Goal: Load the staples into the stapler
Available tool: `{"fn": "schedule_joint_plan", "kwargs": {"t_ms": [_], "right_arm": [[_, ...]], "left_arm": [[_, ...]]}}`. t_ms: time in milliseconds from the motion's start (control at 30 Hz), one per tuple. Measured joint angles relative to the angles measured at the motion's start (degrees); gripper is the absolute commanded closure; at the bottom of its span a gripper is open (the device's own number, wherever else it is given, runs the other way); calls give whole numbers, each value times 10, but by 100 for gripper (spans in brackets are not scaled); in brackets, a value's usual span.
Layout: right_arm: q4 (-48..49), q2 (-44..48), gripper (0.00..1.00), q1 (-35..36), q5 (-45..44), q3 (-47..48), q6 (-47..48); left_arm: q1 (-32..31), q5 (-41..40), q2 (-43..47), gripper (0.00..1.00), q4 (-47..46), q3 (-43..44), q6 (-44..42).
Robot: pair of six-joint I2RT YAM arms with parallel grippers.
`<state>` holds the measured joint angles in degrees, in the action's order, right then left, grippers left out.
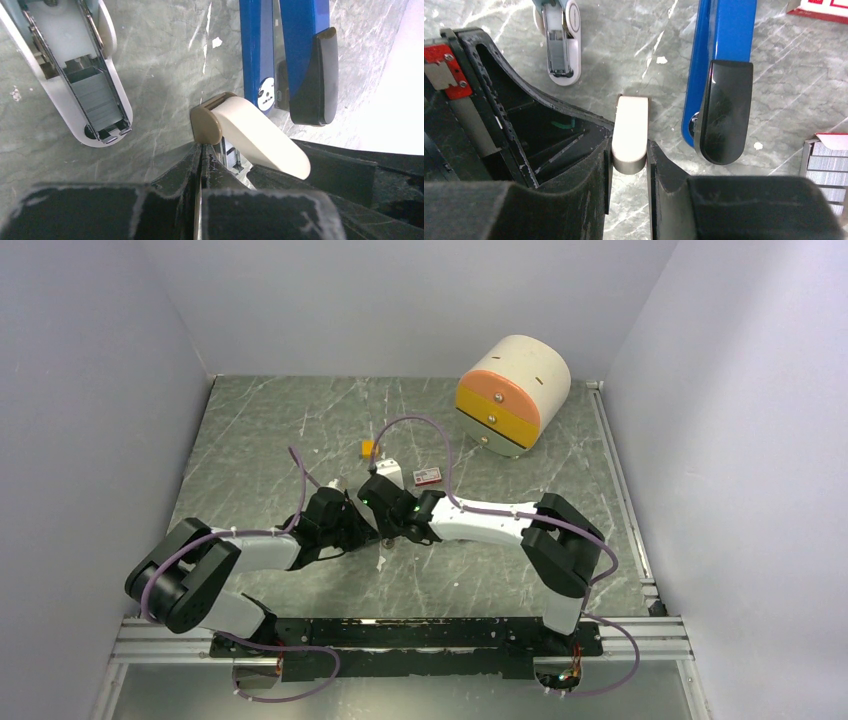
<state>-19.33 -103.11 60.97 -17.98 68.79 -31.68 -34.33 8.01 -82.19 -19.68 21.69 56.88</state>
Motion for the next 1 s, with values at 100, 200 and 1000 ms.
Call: {"fn": "schedule_joint_plan", "kwargs": {"t_ms": [100,200,1000], "right_arm": [[-9,1,89,2,6,-3,0],[-10,1,89,4,11,-8,0],[-3,-23,87,14,19,-29,-1]], "left_arm": [[0,-3,1,95,1,0,0],[0,-4,2,95,2,0,0],[-1,-17,14,95,18,0,-3]]}}
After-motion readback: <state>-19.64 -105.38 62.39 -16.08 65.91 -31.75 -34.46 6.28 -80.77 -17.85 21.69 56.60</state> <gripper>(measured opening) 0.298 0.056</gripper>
